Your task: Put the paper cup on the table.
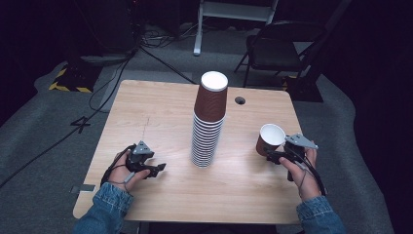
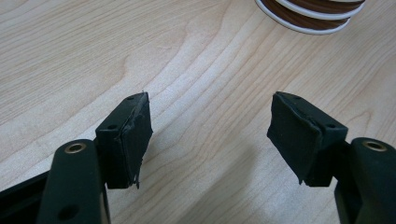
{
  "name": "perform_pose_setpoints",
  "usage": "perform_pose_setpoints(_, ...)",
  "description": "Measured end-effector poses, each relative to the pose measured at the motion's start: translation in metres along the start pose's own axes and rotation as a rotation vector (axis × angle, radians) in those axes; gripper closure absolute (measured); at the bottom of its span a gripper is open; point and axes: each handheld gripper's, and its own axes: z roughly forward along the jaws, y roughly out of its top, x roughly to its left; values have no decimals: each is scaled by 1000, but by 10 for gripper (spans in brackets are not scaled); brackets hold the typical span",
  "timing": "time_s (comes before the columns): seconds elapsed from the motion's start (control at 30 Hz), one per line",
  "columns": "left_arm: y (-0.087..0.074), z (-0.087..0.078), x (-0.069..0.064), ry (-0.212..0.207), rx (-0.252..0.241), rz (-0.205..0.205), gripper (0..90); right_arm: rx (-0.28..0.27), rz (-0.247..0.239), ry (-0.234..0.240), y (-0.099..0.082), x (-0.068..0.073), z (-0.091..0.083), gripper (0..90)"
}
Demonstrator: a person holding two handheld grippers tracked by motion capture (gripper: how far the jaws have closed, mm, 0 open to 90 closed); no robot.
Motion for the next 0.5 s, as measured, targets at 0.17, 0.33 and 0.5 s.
perform_pose_setpoints(0.17,-2,-3,1,7,-1,-5,300,29,-8,15,-6,-5,-12,0)
perform_pose_setpoints(0.33,-6,-7,2,12,11,-12,300,44,-37,54,-16,-10,-34,0)
perform_pose_setpoints(0.5,-9,-10,5,30,22,-32,299,70,-42,65,-29,-18,-51,0)
